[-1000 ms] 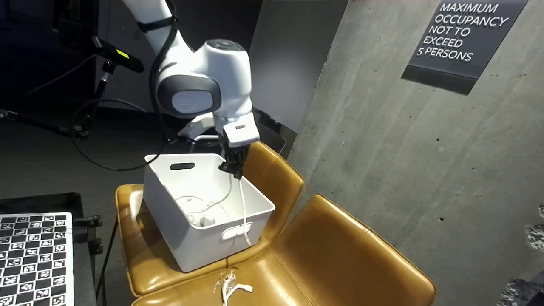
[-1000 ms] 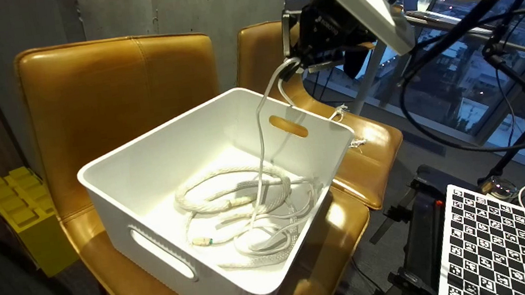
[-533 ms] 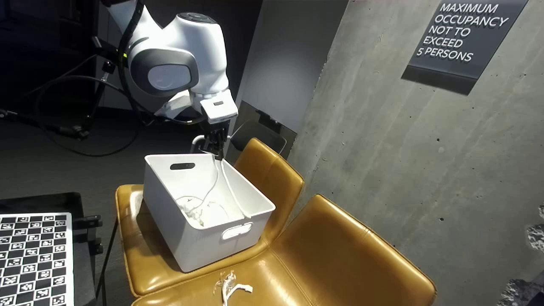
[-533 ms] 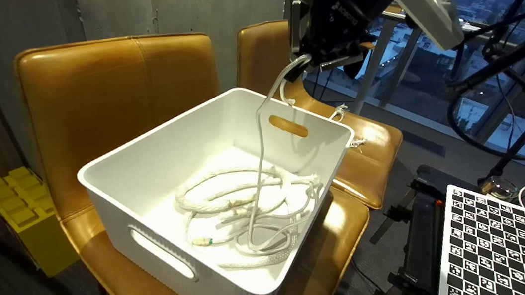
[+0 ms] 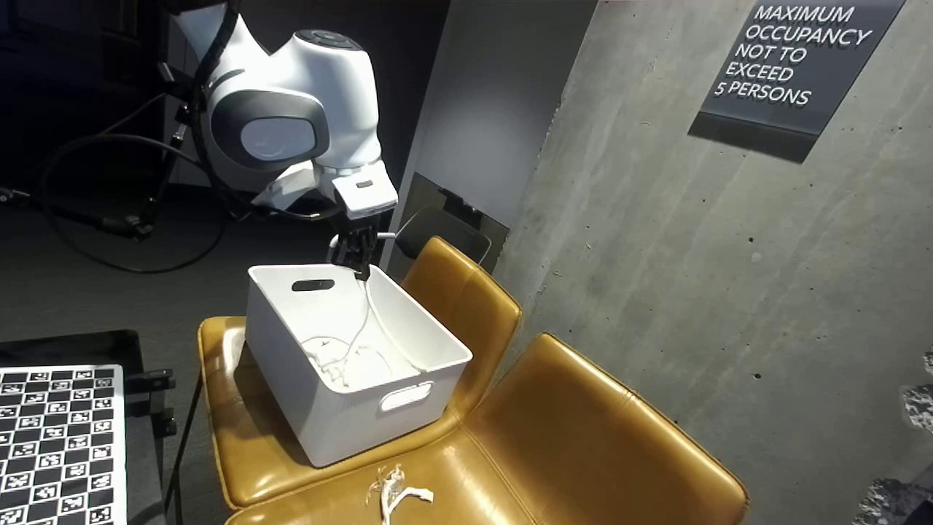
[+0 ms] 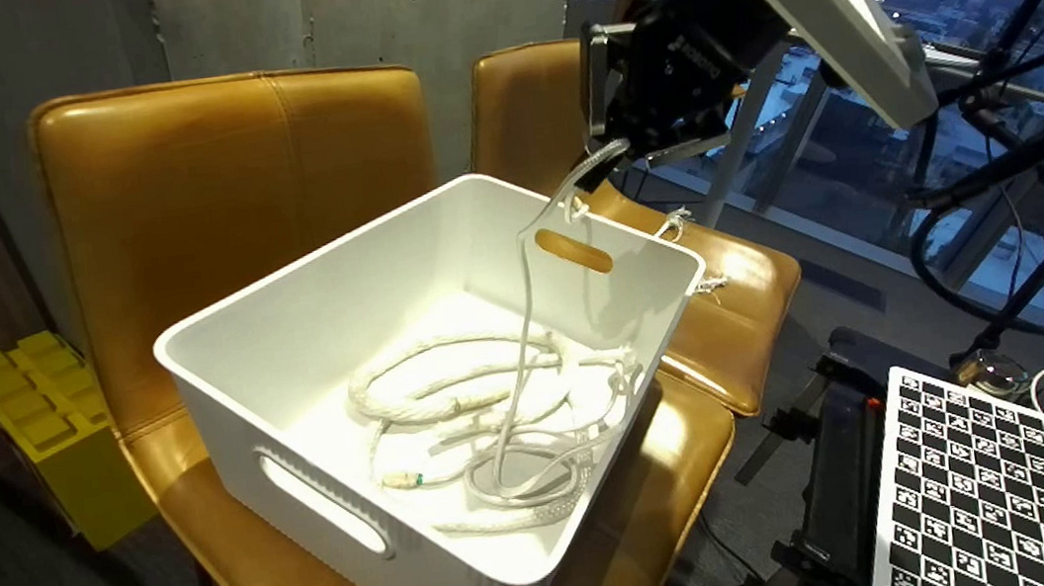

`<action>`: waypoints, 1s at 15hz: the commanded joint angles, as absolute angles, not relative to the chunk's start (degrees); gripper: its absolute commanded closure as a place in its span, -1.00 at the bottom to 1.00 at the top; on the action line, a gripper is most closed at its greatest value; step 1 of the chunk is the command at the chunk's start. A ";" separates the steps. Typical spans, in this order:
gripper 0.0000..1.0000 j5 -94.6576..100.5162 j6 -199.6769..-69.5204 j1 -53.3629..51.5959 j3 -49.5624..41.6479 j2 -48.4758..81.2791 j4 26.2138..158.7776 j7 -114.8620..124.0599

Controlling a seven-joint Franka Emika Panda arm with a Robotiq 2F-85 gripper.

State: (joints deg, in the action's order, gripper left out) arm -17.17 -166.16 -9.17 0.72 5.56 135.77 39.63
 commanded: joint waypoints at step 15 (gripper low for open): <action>0.13 -24.23 -167.52 -7.21 5.87 3.36 144.47 28.11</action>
